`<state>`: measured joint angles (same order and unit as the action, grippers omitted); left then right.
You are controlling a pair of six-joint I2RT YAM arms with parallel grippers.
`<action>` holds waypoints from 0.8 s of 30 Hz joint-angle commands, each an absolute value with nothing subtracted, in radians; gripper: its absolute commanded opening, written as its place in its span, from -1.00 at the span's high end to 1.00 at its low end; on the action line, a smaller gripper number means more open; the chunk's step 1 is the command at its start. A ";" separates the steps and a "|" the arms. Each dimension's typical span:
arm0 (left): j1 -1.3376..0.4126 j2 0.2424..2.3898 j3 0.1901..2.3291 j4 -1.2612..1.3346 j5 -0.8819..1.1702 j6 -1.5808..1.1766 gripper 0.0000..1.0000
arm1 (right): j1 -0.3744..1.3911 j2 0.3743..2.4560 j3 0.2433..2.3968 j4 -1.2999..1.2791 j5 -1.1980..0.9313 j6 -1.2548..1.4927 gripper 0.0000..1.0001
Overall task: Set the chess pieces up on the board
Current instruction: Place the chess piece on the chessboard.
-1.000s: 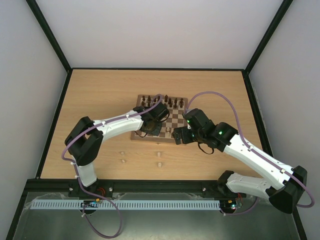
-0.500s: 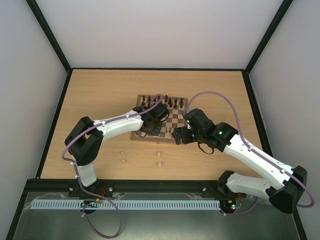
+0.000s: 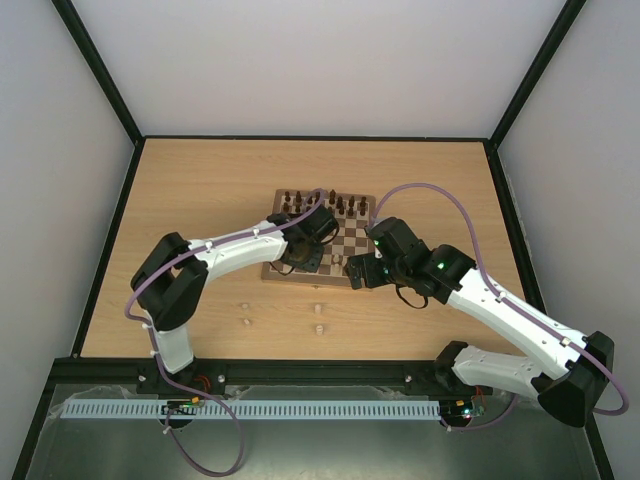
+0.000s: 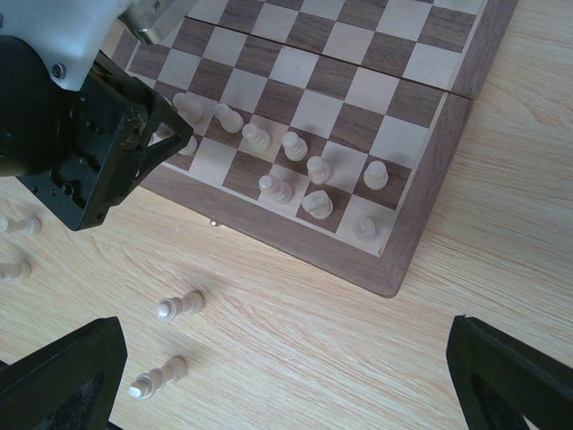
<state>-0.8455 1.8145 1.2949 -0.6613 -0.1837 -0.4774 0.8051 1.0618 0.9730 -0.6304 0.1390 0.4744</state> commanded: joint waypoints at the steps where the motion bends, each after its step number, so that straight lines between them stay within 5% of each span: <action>1: -0.840 1.843 1.288 -0.663 -0.181 -0.475 0.50 | 0.801 1.049 0.962 -0.660 0.139 0.462 -0.97; 9: -0.839 1.838 1.284 -0.676 -0.181 -0.477 0.67 | 0.801 1.040 0.959 -0.657 0.141 0.460 -0.97; 24: -0.847 1.802 1.259 -0.689 -0.179 -0.491 0.68 | 0.802 1.035 0.957 -0.657 0.138 0.462 -0.97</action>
<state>-0.8459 1.8263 1.2877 -0.6567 -0.1829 -0.4820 0.8051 1.0508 0.9672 -0.6300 0.1387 0.4736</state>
